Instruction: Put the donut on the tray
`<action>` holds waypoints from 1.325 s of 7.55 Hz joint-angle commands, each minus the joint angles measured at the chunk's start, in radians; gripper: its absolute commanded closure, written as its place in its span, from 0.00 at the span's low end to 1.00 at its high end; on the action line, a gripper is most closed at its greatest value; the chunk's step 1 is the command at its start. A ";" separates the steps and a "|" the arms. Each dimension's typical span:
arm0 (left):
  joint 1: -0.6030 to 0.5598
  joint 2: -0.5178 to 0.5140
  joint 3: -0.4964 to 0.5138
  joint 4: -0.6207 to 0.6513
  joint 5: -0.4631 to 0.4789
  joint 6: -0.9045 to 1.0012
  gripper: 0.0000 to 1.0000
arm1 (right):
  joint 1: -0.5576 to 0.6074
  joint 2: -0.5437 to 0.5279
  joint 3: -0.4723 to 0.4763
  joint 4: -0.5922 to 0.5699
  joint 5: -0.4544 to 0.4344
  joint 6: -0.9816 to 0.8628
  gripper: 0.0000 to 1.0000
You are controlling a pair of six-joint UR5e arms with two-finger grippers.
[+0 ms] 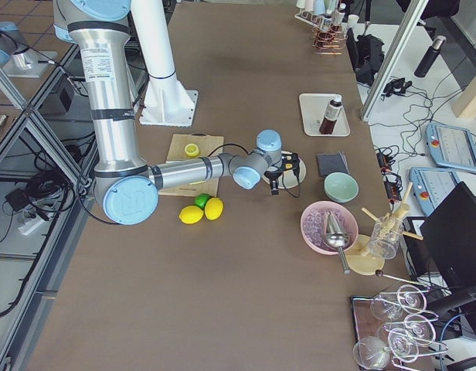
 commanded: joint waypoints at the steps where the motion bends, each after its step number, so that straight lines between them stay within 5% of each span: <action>1: 0.002 0.001 0.001 -0.018 0.000 -0.002 0.01 | -0.012 -0.008 -0.004 0.005 -0.029 0.068 0.67; 2: 0.002 0.001 0.001 -0.022 0.000 -0.002 0.01 | -0.021 0.000 -0.001 0.006 -0.040 0.123 0.96; 3: 0.002 0.001 0.001 -0.022 0.000 -0.002 0.01 | -0.024 0.009 0.014 0.006 -0.040 0.144 1.00; 7: 0.002 -0.017 -0.002 -0.022 -0.002 -0.057 0.01 | -0.035 0.079 0.097 -0.006 -0.026 0.230 1.00; 10: 0.032 -0.066 -0.007 -0.023 -0.081 -0.197 0.02 | -0.163 0.300 0.107 -0.058 -0.101 0.501 1.00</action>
